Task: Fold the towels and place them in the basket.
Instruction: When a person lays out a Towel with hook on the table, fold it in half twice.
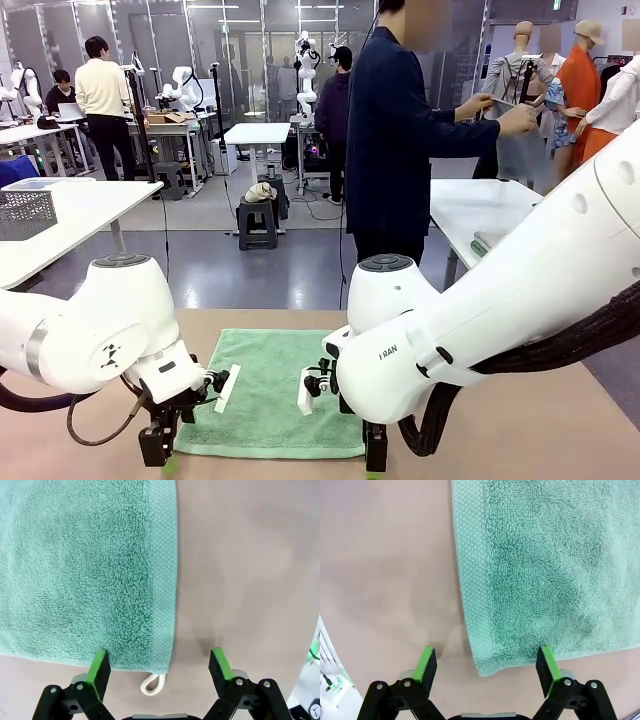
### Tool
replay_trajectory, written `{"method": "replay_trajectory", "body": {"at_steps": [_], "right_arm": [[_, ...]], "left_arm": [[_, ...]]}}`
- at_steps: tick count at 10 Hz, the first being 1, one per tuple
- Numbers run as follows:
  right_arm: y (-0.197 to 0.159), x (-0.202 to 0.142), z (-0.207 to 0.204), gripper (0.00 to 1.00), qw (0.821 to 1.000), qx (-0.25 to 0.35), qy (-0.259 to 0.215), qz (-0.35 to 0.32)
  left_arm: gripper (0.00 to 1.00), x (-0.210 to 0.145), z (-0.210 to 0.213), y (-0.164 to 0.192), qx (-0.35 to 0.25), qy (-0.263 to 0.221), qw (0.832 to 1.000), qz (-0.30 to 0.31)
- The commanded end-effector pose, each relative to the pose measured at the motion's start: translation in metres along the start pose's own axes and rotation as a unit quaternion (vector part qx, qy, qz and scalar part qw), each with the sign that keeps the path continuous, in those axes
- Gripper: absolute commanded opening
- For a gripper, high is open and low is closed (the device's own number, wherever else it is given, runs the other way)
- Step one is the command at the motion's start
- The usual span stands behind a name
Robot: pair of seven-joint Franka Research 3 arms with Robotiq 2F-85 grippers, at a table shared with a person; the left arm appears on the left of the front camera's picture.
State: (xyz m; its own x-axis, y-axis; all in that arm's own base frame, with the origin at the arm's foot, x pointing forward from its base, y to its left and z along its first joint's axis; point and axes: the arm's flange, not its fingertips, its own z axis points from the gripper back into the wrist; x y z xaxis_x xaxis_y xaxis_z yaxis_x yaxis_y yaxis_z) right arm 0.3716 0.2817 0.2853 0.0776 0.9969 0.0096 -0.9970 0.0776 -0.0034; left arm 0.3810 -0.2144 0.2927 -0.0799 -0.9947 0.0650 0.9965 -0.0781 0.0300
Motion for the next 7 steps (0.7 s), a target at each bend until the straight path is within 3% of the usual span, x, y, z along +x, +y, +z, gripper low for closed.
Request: {"method": "replay_trajectory", "body": {"at_steps": [1,2,3,4,6,7], "right_arm": [[0.0034,-0.0018,-0.0044,1.0,1.0,-0.011,0.002,-0.004],[0.0034,-0.0028,-0.005,0.8,1.0,-0.016,-0.001,-0.003],[0.0033,-0.0037,-0.0064,0.8,1.0,-0.02,-0.003,-0.005],[0.0035,-0.0039,-0.0066,0.8,1.0,-0.023,-0.003,-0.006],[0.0041,-0.0059,-0.0056,0.8,0.999,-0.032,-0.007,-0.006],[0.0036,-0.0063,-0.0049,0.6,1.0,-0.028,-0.006,-0.01]], "left_arm": [[1.0,-0.0051,-0.0062,-0.0002,0.017,0.003,1.0,-0.013],[0.81,-0.0044,-0.0055,-0.0008,0.022,0.006,1.0,-0.016],[0.81,-0.0041,-0.004,-0.0018,0.029,0.005,0.999,-0.018],[0.65,-0.0035,-0.003,-0.0016,0.031,0.003,0.999,-0.014],[0.65,-0.0016,-0.0005,-0.0021,0.035,-0.001,0.999,-0.02],[0.63,0.0002,0.0011,-0.0021,0.035,0.002,0.999,-0.021]]}}
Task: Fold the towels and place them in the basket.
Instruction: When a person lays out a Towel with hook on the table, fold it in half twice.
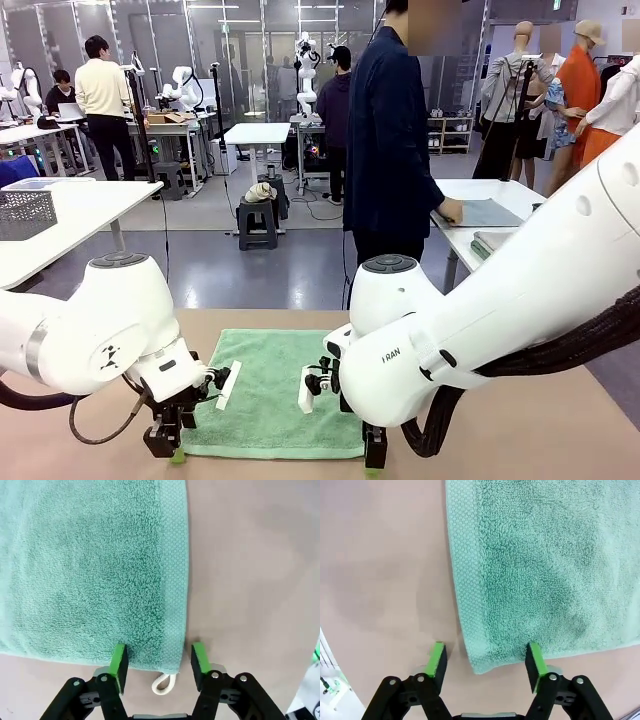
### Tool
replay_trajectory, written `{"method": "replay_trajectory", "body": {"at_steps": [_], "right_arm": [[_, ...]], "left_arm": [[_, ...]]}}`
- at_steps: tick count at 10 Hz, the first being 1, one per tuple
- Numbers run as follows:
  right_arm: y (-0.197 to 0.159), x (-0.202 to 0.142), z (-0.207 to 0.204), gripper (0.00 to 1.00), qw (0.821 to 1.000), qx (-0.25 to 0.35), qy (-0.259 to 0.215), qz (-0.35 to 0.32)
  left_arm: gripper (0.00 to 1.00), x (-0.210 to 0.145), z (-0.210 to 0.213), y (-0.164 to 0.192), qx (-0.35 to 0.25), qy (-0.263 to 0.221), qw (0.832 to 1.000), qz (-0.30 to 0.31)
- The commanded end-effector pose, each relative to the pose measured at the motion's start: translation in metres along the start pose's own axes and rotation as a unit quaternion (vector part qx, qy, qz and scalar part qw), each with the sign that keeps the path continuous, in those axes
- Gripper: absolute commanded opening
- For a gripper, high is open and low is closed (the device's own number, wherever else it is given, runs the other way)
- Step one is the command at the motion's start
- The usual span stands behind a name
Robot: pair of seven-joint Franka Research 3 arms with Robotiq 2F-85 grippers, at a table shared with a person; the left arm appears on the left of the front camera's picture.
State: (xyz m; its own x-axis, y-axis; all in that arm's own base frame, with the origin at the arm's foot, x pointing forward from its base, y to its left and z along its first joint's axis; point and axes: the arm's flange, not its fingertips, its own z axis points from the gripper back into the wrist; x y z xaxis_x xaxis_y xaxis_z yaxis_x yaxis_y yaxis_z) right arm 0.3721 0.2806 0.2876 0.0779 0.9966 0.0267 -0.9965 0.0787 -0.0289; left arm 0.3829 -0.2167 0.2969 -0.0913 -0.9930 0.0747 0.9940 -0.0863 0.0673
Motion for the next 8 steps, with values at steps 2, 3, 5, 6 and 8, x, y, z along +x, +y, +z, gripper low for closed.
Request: {"method": "replay_trajectory", "body": {"at_steps": [2,3,5,6,8], "right_arm": [[0.0042,-0.0049,-0.0055,0.4,1.0,-0.013,0.002,-0.013],[0.0039,-0.0043,-0.0045,0.55,1.0,-0.012,0.004,-0.013],[0.0033,-0.0026,-0.0011,0.35,1.0,-0.012,0.006,-0.011],[0.0032,-0.002,-0.0003,0.0,1.0,-0.012,0.007,-0.009],[0.0026,-0.0008,-0.0005,0.0,1.0,-0.009,0.01,-0.004]], "left_arm": [[0.43,0.0002,0.0015,-0.003,0.017,0.009,1.0,-0.017],[0.36,0.0015,0.0031,-0.002,0.016,0.01,1.0,-0.018],[0.16,0.004,0.0059,0.0005,0.015,0.015,1.0,-0.018],[0.05,0.0045,0.0071,0.001,0.015,0.017,1.0,-0.017],[0.0,0.0058,0.0087,0.0024,0.015,0.021,0.999,-0.02]]}}
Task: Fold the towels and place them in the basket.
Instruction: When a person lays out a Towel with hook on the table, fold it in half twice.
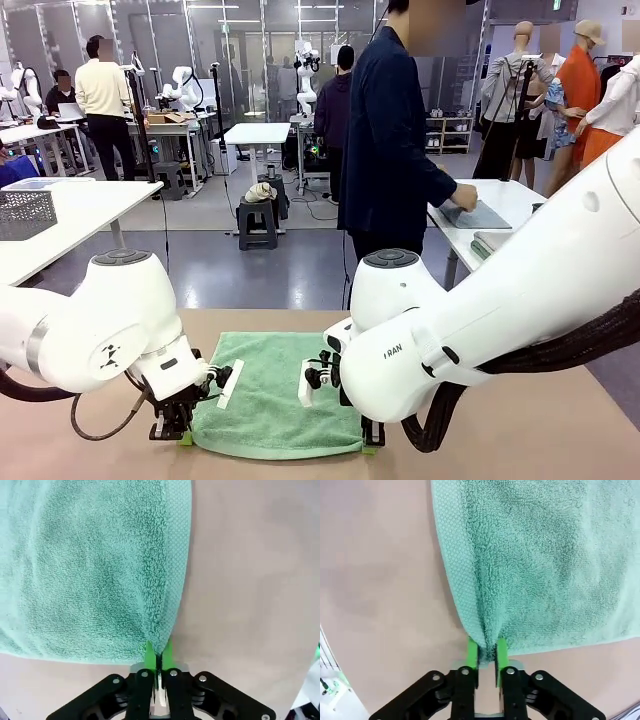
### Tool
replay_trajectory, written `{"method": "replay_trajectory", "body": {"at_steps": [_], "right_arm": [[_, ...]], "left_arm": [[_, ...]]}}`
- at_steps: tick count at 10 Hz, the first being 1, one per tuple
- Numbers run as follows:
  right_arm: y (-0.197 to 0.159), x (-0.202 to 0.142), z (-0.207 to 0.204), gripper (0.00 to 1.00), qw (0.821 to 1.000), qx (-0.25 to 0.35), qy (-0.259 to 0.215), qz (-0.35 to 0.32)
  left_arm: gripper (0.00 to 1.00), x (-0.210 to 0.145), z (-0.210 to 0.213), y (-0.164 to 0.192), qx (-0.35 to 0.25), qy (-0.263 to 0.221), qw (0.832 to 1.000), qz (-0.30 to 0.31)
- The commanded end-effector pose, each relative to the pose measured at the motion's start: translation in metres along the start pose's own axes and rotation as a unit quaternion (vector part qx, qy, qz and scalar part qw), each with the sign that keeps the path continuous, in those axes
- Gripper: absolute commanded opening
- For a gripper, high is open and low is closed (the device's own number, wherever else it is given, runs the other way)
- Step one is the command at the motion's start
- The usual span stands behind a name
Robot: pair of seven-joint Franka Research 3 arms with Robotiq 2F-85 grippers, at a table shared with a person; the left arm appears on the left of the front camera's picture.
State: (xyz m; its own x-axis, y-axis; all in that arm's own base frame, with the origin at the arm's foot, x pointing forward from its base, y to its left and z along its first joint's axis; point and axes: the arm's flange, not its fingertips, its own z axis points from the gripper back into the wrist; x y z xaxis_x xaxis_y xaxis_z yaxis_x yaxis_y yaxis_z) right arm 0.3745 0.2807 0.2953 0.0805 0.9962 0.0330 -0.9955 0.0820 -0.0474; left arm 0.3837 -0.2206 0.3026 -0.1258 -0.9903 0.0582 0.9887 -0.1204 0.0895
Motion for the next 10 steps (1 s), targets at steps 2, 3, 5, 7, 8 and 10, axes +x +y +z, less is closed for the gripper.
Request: {"method": "replay_trajectory", "body": {"at_steps": [2,3,5,7,8,10], "right_arm": [[0.0041,-0.0015,-0.0079,0.0,1.0,0.002,0.016,0.002],[0.0025,-0.0029,-0.0076,0.0,1.0,0.002,0.015,0.0],[0.0003,0.0011,0.0006,0.0,1.0,-0.002,0.002,0.005],[0.0003,0.0011,0.0006,0.0,1.0,-0.002,0.002,0.005],[0.0003,0.0011,0.0006,0.0,1.0,-0.002,0.002,0.005],[0.0002,0.0014,0.001,0.07,1.0,-0.003,0.001,0.002]], "left_arm": [[0.0,0.0031,0.006,0.0013,0.006,0.013,1.0,-0.003],[0.0,0.0033,0.0073,0.0008,0.008,0.012,1.0,-0.002],[0.0,0.0009,0.0017,0.0003,0.002,0.001,1.0,-0.003],[0.0,0.0009,0.0017,0.0003,0.002,0.001,1.0,-0.003],[0.0,0.0009,0.0017,0.0003,0.002,0.001,1.0,-0.003],[0.05,0.0014,0.002,0.0,0.003,0.002,1.0,0.001]]}}
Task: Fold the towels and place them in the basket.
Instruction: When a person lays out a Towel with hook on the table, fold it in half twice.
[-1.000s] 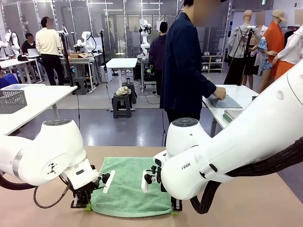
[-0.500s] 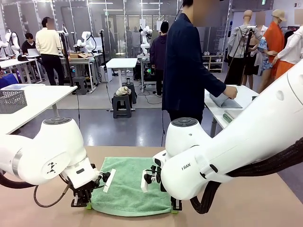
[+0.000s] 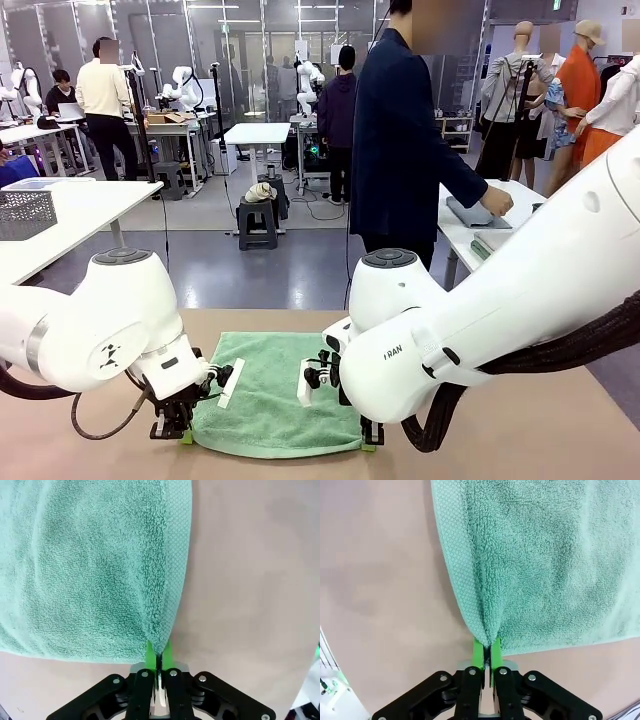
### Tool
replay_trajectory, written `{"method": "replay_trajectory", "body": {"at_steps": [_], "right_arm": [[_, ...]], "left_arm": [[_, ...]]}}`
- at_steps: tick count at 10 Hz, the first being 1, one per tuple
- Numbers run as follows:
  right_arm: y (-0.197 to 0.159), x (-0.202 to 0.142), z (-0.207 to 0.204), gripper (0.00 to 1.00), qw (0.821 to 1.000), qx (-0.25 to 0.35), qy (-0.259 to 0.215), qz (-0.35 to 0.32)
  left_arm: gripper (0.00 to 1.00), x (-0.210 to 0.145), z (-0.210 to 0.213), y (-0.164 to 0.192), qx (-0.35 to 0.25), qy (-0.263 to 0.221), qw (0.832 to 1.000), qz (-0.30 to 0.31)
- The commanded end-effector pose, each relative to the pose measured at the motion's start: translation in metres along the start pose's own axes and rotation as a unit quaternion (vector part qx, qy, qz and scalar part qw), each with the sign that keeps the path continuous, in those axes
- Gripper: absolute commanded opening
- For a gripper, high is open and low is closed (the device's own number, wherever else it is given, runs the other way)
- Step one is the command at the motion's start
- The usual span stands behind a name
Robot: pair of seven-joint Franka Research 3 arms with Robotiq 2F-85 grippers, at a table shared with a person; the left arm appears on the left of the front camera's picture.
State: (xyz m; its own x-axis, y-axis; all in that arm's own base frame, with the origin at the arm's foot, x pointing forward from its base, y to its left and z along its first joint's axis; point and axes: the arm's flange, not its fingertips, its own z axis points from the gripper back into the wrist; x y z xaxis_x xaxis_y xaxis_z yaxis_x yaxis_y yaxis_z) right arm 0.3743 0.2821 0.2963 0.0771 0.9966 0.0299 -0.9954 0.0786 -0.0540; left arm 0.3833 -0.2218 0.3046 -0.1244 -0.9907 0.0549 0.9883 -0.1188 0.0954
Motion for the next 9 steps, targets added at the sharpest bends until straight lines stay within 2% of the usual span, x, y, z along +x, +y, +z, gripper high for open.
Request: {"method": "replay_trajectory", "body": {"at_steps": [1,5,9], "right_arm": [[-0.004,-0.002,0.001,0.07,1.0,0.002,-0.006,0.002],[-0.015,0.002,0.037,0.07,0.999,-0.029,-0.001,0.015],[-0.037,0.006,0.046,0.07,0.999,-0.034,-0.017,0.032]], "left_arm": [[0.05,0.002,0.002,-0.001,-0.001,0.0,1.0,0.003],[0.05,0.007,0.034,-0.005,0.004,-0.005,1.0,0.024],[0.05,0.01,0.048,0.006,0.018,-0.013,1.0,0.022]]}}
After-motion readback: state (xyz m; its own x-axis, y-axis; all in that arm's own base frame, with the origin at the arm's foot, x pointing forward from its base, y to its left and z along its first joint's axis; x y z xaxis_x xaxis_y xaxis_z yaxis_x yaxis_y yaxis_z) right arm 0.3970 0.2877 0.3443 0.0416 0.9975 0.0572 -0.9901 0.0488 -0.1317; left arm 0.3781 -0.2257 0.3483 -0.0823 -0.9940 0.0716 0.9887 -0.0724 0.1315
